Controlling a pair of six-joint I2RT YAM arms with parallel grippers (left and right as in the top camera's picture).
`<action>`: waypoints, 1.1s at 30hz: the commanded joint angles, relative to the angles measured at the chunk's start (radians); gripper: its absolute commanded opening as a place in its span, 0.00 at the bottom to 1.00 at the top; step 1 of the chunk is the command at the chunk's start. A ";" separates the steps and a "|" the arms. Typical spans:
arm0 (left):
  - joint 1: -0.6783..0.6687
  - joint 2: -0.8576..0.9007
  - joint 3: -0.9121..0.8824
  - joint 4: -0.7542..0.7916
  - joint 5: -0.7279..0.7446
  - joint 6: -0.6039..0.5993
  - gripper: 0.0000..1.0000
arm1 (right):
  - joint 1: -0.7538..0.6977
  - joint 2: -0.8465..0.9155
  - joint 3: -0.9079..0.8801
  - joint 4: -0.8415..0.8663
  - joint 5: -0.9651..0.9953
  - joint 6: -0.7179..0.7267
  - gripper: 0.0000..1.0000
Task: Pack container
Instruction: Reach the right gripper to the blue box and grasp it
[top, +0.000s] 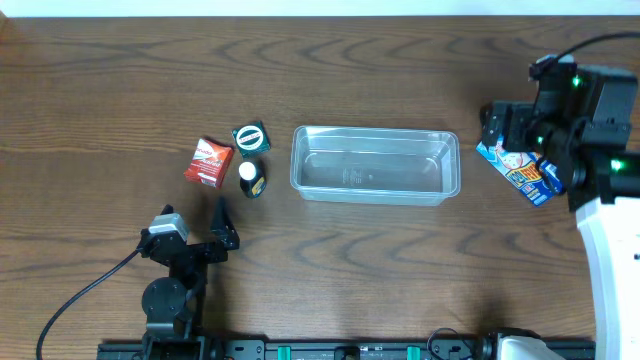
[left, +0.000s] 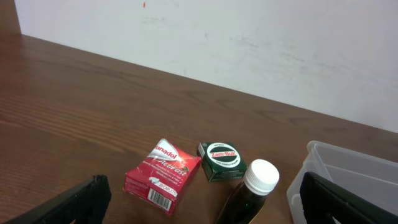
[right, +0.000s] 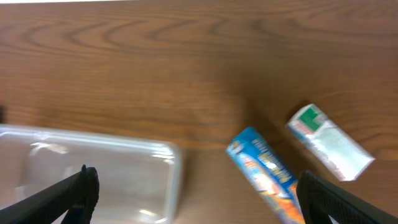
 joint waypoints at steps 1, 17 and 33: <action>-0.002 -0.006 -0.022 -0.036 -0.008 0.013 0.98 | -0.043 0.019 0.027 -0.003 0.124 -0.089 0.99; -0.002 -0.006 -0.022 -0.035 -0.008 0.013 0.98 | -0.179 0.258 0.027 -0.044 0.046 -0.305 0.99; -0.002 -0.006 -0.022 -0.035 -0.008 0.013 0.98 | -0.179 0.435 0.027 -0.050 0.042 -0.353 0.77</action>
